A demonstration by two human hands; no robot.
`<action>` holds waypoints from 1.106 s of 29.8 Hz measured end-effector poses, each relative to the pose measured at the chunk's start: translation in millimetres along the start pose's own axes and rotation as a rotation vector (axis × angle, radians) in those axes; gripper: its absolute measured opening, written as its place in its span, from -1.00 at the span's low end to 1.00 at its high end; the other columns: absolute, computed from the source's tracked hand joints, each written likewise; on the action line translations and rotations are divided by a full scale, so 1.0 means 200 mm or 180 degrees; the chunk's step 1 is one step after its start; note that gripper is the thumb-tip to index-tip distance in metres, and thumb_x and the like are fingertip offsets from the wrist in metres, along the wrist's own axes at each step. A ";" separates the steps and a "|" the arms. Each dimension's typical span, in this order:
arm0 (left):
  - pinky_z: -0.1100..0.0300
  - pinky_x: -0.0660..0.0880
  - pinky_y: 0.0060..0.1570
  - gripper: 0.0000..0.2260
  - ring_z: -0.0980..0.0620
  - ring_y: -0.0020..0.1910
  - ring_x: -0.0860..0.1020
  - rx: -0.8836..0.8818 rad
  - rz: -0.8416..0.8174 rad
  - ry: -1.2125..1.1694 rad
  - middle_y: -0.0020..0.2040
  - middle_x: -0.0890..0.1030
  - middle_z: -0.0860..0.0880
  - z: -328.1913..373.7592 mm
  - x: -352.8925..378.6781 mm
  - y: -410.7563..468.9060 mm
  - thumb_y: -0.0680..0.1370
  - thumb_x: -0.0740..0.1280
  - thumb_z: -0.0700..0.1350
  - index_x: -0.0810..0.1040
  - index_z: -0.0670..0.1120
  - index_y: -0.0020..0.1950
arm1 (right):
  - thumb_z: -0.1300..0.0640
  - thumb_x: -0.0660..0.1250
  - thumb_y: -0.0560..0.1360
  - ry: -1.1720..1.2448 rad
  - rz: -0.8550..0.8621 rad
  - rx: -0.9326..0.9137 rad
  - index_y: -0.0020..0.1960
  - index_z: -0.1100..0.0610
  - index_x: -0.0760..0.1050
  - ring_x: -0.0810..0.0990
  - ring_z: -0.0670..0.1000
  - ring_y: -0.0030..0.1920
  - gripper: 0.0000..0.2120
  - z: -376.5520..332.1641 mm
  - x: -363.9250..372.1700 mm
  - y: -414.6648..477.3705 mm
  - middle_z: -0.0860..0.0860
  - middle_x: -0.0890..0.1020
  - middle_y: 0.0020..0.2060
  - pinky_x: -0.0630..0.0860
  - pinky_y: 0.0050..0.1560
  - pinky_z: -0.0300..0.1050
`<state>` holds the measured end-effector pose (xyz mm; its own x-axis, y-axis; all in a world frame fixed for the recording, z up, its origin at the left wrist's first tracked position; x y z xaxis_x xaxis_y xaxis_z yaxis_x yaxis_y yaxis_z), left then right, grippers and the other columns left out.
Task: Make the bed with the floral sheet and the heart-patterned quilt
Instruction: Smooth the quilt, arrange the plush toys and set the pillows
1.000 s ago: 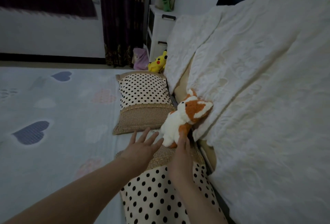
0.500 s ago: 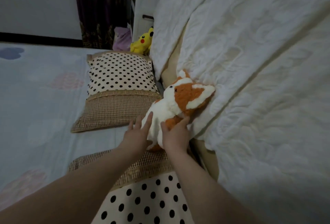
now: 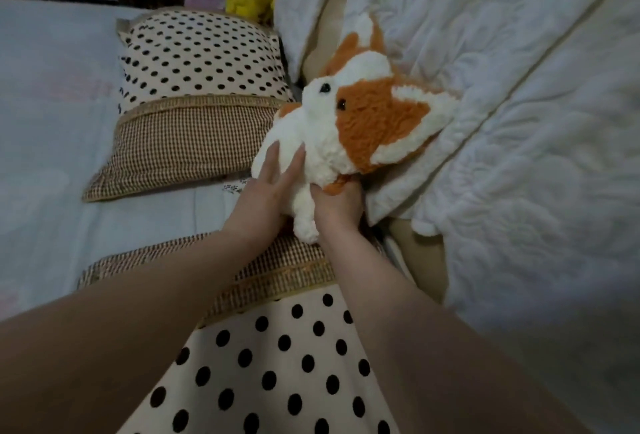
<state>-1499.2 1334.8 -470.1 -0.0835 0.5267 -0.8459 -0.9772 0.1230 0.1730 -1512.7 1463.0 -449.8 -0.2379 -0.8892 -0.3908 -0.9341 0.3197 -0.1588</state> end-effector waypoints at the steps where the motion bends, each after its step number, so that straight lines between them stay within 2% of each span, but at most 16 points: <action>1: -0.06 0.41 0.31 -0.08 -0.22 0.27 0.42 -0.0021 -0.0055 0.0115 0.61 -0.22 -0.10 -0.02 0.02 0.00 0.57 0.31 -0.25 -0.35 0.33 0.46 | 0.04 0.38 0.54 -0.0122 -0.0128 0.0087 0.42 0.11 0.37 0.50 0.14 0.30 -0.51 0.02 0.02 0.00 0.08 0.53 0.31 0.45 0.27 -0.05; 4: -0.03 0.41 0.29 -0.14 -0.22 0.22 0.43 -0.0231 -0.0498 0.0508 0.60 -0.27 -0.08 -0.01 0.12 0.00 0.60 0.22 -0.25 -0.39 0.30 0.47 | -0.03 0.31 0.58 -0.0944 -0.0587 0.0480 0.40 0.18 0.37 0.52 0.15 0.27 -0.53 0.05 0.01 -0.03 0.10 0.54 0.29 0.43 0.06 -0.15; 6: -0.07 0.35 0.31 -0.18 -0.30 0.32 0.36 -0.0371 -0.0653 0.0644 0.59 -0.29 -0.10 0.00 0.13 0.05 0.61 0.24 -0.17 -0.34 0.25 0.53 | -0.05 0.29 0.59 -0.1994 -0.0585 0.0197 0.34 0.19 0.41 0.53 0.15 0.22 -0.56 -0.02 -0.05 -0.10 0.11 0.56 0.23 0.41 -0.02 -0.11; 7: -0.12 0.31 0.37 -0.17 -0.34 0.41 0.26 -0.0387 -0.0678 0.0585 0.59 -0.28 -0.10 -0.02 0.13 0.08 0.60 0.27 -0.10 -0.32 0.24 0.54 | -0.01 0.27 0.59 -0.2608 -0.0401 -0.0385 0.29 0.18 0.44 0.53 0.15 0.18 -0.64 -0.10 -0.09 -0.14 0.10 0.58 0.19 0.43 -0.01 -0.06; 9: -0.28 0.19 0.43 -0.10 -0.34 0.53 -0.01 -0.0305 -0.0645 0.0364 0.60 -0.27 -0.10 -0.06 0.12 0.12 0.50 0.32 0.14 -0.34 0.24 0.54 | 0.13 0.14 0.58 -0.3304 0.0335 -0.2187 0.22 0.13 0.46 0.48 0.15 0.18 -0.74 -0.28 -0.14 -0.27 0.11 0.58 0.13 0.41 0.09 0.01; 10: -0.33 0.15 0.44 -0.03 -0.32 0.55 -0.10 -0.0217 -0.0627 0.0268 0.60 -0.27 -0.09 -0.06 0.11 0.13 0.42 0.33 0.27 -0.35 0.24 0.54 | 0.14 0.08 0.55 -0.3406 0.0608 -0.2855 0.26 0.10 0.45 0.42 0.20 0.27 -0.67 -0.35 -0.15 -0.31 0.13 0.54 0.20 0.36 0.21 0.07; 11: -0.34 0.14 0.44 0.04 -0.31 0.56 -0.11 -0.0205 -0.0616 0.0074 0.59 -0.30 -0.09 -0.07 0.10 0.14 0.36 0.36 0.34 -0.37 0.25 0.53 | 0.10 0.06 0.53 -0.3637 0.0681 -0.3210 0.37 0.06 0.40 0.28 0.27 0.41 -0.57 -0.40 -0.15 -0.31 0.17 0.44 0.35 0.27 0.36 0.17; 12: -0.30 0.16 0.45 0.10 -0.31 0.56 -0.07 -0.0308 -0.0652 -0.0139 0.58 -0.34 -0.08 -0.08 0.10 0.13 0.34 0.42 0.32 -0.40 0.26 0.52 | 0.04 0.07 0.54 -0.4157 0.0504 -0.3244 0.49 0.00 0.27 0.05 0.33 0.51 -0.49 -0.41 -0.13 -0.26 0.17 0.23 0.51 0.08 0.46 0.29; 14: -0.15 0.28 0.41 0.09 -0.28 0.53 0.13 -0.0476 -0.0743 -0.0216 0.58 -0.34 -0.11 -0.07 0.09 0.11 0.42 0.47 0.16 -0.40 0.21 0.52 | -0.06 0.11 0.59 -0.5072 -0.0041 -0.2732 0.59 -0.12 -0.02 -0.35 0.35 0.51 -0.39 -0.34 -0.12 -0.09 0.09 -0.24 0.58 -0.20 0.44 0.44; 16: -0.06 0.33 0.35 0.01 -0.25 0.48 0.27 -0.0526 -0.0830 -0.0013 0.59 -0.31 -0.13 -0.03 0.07 0.10 0.50 0.44 0.04 -0.37 0.17 0.54 | -0.09 0.14 0.60 -0.5415 -0.0313 -0.2368 0.59 -0.17 -0.08 -0.44 0.34 0.47 -0.36 -0.29 -0.14 0.02 0.04 -0.40 0.53 -0.25 0.39 0.50; 21: -0.02 0.42 0.23 0.02 -0.23 0.42 0.35 -0.0512 -0.0738 0.0000 0.58 -0.33 -0.10 0.05 0.03 0.10 0.49 0.44 -0.18 -0.34 0.14 0.56 | -0.03 0.17 0.60 -0.5107 -0.0236 -0.2364 0.59 -0.16 -0.13 -0.45 0.32 0.48 -0.32 -0.31 -0.13 -0.01 0.03 -0.44 0.52 -0.23 0.41 0.49; 23: -0.02 0.40 0.26 0.00 -0.23 0.43 0.35 -0.0423 -0.0838 0.0112 0.60 -0.26 -0.11 0.05 0.00 0.08 0.49 0.45 -0.13 -0.30 0.12 0.58 | -0.02 0.16 0.60 -0.5092 -0.0217 -0.2305 0.59 -0.17 -0.15 -0.46 0.31 0.47 -0.32 -0.30 -0.14 -0.03 0.03 -0.48 0.50 -0.24 0.41 0.48; 25: -0.04 0.34 0.35 -0.06 -0.23 0.47 0.29 -0.0439 -0.0972 0.0147 0.61 -0.20 -0.12 0.05 -0.02 0.05 0.52 0.43 -0.07 -0.25 0.11 0.59 | -0.03 0.14 0.61 -0.5179 -0.0257 -0.2264 0.59 -0.16 -0.15 -0.46 0.31 0.47 -0.33 -0.29 -0.17 -0.05 0.04 -0.49 0.49 -0.23 0.42 0.47; 28: -0.10 0.21 0.47 -0.20 -0.25 0.55 0.10 -0.0443 -0.0941 0.0236 0.62 -0.18 -0.08 0.03 -0.08 -0.03 0.60 0.32 -0.09 -0.20 0.13 0.60 | -0.05 0.10 0.63 -0.4977 -0.0243 -0.2304 0.59 -0.16 -0.20 -0.44 0.31 0.48 -0.34 -0.29 -0.16 -0.15 0.03 -0.44 0.52 -0.22 0.42 0.45; 31: -0.28 0.11 0.47 -0.28 -0.25 0.57 -0.10 -0.0506 -0.0939 0.0458 0.62 -0.20 -0.02 0.00 -0.16 -0.15 0.64 0.26 -0.04 -0.20 0.18 0.59 | -0.09 0.12 0.62 -0.4968 -0.0357 -0.2317 0.58 -0.15 -0.26 -0.45 0.31 0.48 -0.30 -0.27 -0.13 -0.31 0.03 -0.43 0.52 -0.19 0.43 0.44; 33: -0.32 0.07 0.46 -0.28 -0.24 0.57 -0.15 -0.0568 -0.0889 0.0552 0.61 -0.21 0.00 -0.01 -0.23 -0.22 0.64 0.24 0.00 -0.22 0.20 0.58 | -0.09 0.12 0.62 -0.4988 -0.0425 -0.2228 0.58 -0.14 -0.29 -0.47 0.31 0.47 -0.28 -0.25 -0.13 -0.40 0.05 -0.44 0.52 -0.20 0.43 0.44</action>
<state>-1452.0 1303.6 -438.8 0.1743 0.3415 -0.9236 -0.9843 0.0853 -0.1542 -1445.6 1444.8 -381.6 -0.0864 0.3823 -0.9200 -0.9549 -0.2950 -0.0329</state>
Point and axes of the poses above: each hand's wrist, its own y-axis towards the middle knuckle, its own x-axis out of the palm, z = x × y, the point moved 4 cm from there along y, towards the middle knuckle
